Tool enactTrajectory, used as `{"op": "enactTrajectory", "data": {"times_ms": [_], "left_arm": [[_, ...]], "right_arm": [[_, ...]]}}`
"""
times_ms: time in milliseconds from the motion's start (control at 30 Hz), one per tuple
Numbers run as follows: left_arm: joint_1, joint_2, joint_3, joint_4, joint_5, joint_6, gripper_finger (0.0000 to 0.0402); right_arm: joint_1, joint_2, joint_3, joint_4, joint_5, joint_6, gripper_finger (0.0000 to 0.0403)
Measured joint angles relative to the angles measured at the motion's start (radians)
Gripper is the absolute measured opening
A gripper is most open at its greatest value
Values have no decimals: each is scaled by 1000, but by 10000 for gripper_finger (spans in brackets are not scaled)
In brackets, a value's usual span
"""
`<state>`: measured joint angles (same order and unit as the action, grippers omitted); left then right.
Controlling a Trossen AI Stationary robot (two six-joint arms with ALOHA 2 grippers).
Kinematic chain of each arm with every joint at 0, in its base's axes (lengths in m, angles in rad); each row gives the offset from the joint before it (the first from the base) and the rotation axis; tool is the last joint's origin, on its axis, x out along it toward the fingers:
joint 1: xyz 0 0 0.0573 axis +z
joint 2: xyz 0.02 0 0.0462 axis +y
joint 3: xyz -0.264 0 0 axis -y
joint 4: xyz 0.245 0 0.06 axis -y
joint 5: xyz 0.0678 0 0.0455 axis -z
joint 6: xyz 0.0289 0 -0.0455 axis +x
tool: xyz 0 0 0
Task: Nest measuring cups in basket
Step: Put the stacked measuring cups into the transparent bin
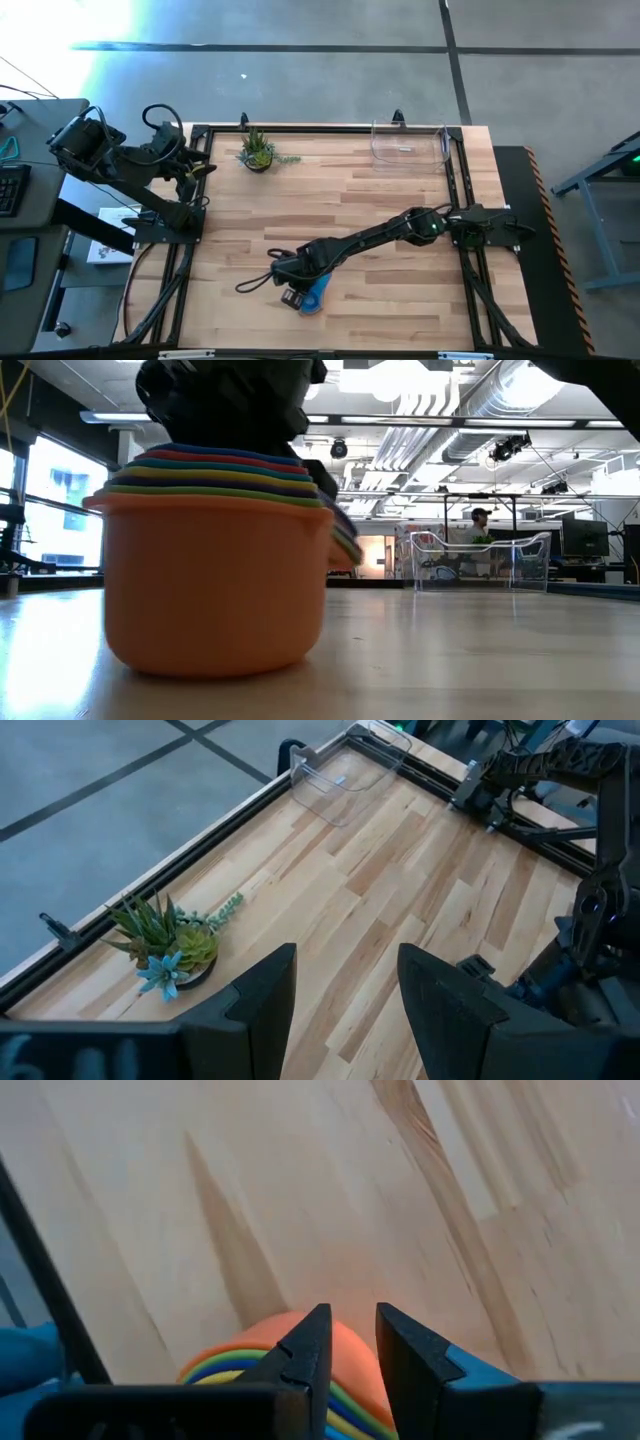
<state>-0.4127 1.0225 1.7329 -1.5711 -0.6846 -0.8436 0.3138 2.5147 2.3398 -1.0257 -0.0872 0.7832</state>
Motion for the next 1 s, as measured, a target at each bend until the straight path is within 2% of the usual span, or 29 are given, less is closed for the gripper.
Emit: {"op": "enactTrajectory", "data": {"times_ms": [600,1000], "left_arm": [[0,0,0,0,0,3,168],[0,0,0,0,5,0,168]], "right_arm": [[34,-20,2,-177,19,5,73],[41,-68,16,-33,26,73,73]]}}
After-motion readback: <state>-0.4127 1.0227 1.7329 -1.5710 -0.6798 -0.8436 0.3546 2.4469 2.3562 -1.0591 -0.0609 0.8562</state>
